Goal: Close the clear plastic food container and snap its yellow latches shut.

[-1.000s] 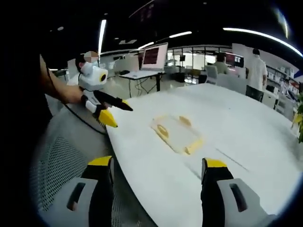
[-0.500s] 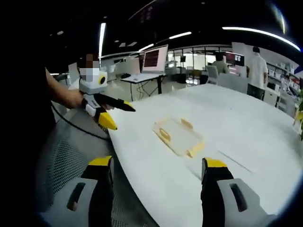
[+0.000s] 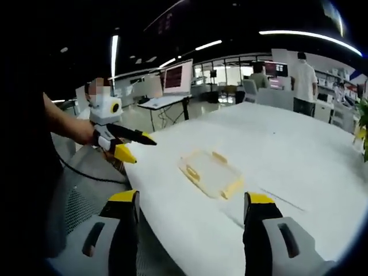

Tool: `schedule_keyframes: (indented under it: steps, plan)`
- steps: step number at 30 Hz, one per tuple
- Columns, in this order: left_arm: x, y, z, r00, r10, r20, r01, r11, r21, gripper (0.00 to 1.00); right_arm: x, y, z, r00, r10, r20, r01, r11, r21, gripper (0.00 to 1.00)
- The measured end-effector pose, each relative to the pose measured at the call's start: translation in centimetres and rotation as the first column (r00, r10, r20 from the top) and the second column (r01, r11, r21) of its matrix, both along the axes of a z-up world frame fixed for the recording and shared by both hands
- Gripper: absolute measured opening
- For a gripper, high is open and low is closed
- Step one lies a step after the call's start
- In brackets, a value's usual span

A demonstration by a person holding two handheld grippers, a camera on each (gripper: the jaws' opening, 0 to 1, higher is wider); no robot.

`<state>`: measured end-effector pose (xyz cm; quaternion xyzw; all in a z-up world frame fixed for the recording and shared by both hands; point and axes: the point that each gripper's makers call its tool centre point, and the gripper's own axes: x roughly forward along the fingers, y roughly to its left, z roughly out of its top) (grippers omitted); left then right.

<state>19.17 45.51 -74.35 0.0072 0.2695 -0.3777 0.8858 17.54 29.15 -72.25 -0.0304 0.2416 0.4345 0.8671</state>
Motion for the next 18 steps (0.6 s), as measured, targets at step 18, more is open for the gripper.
schedule_keyframes:
  steps: [18]
  plan:
    - [1.9, 1.4, -0.3, 0.999, -0.008, -0.040, 0.009, 1.000, 0.020, 0.60, 2.1, 1.8, 0.5, 1.000, 0.018, 0.012, -0.018, 1.000, -0.003, 0.77]
